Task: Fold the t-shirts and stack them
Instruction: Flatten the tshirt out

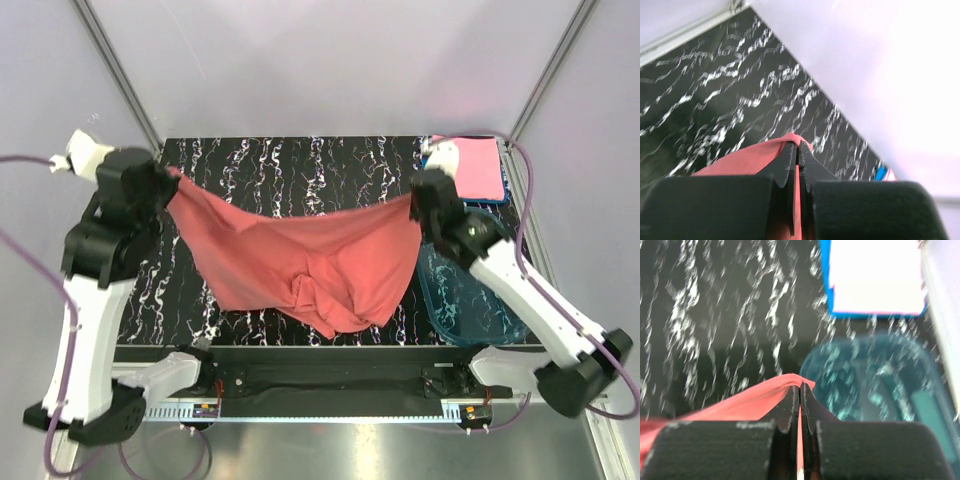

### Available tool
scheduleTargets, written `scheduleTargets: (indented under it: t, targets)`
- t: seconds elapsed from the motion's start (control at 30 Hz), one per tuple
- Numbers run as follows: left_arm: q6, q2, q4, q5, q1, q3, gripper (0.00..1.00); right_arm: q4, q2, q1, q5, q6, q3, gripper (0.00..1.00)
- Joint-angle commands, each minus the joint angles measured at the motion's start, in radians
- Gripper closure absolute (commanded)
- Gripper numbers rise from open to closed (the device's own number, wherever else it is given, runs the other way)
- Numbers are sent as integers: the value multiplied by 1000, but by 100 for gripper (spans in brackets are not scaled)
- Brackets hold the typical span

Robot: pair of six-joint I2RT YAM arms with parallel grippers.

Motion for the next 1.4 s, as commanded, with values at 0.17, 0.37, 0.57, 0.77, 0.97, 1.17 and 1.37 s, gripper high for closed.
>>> scheduleTargets:
  t: [0.17,0.37,0.57,0.77,0.97,1.17,1.37]
  targets:
    - [5,237,364,70,178,126,100,226,379,-289,-223,-172,484,100]
    - [46,383,586,302,313,327,100,158,640,-333,-274,-199,887,100]
    - [26,444,764,533,416,434,100,85,726,-334,-297,-176,1153,100]
    - [-29,360,775,595,459,443,100,76,630,-333,-328,-154,1140,100]
    - [2,213,702,565,470,410,100,97,434,-334,-369,-134,1005,100]
    - [46,78,637,506,468,416,100,81,253,-333,-427,-110,876,100]
    - [103,1,596,451,467,505,100,-17,115,-334,-565,-52,816,100]
